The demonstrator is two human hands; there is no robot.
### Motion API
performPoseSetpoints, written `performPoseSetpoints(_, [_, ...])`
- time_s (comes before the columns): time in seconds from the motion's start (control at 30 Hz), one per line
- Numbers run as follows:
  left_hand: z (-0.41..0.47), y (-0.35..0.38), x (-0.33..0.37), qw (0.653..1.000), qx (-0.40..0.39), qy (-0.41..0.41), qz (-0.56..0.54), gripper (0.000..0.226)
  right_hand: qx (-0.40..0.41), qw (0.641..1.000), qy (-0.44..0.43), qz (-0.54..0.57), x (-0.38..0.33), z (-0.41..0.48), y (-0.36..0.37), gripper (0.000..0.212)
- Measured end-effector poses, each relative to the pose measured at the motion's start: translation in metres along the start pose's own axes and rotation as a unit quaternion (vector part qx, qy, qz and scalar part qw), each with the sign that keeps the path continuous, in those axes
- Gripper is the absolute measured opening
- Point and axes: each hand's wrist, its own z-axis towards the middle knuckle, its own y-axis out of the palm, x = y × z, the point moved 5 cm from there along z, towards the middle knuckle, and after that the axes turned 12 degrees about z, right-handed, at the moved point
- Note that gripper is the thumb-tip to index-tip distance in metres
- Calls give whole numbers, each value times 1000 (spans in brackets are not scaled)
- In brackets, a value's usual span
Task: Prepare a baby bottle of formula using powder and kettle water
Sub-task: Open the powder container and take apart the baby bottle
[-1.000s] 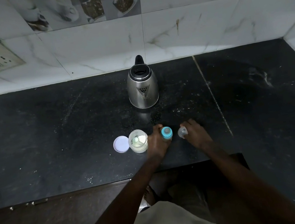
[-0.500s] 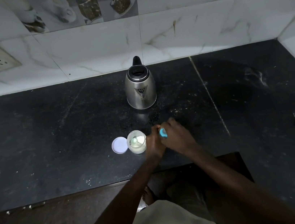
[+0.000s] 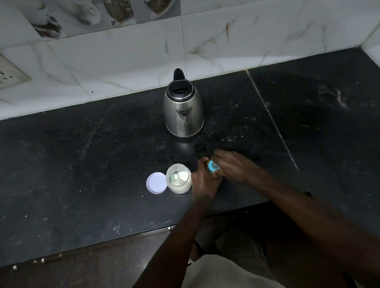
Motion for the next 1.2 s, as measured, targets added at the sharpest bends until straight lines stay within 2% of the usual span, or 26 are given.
performPoseSetpoints(0.13, [-1, 0, 0, 1000, 3, 3, -4, 63, -9, 1000, 4, -21, 1, 0, -5, 52])
performPoseSetpoints(0.3, [-2, 2, 1, 1000, 15, 18, -9, 59, 58, 991, 119, 13, -4, 0, 0, 57])
performPoseSetpoints(0.4, [-1, 3, -1, 999, 20, 25, -3, 57, 90, 987, 130, 6, -7, -1, 11, 49])
performPoseSetpoints(0.5, [0, 4, -2, 999, 24, 33, 3, 55, 87, 991, 100, -31, -4, 2, 12, 46])
performPoseSetpoints(0.8, [4, 6, -5, 999, 8, -1, -31, 68, -20, 998, -3, -60, 9, 8, -3, 65])
performPoseSetpoints(1.0, [8, 3, -5, 1000, 13, -8, -14, 67, -31, 997, -54, -40, 4, 6, -13, 58])
performPoseSetpoints(1.2, [12, 6, -7, 1000, 20, -4, -3, 64, -54, 984, -164, -39, -5, -9, -36, 54])
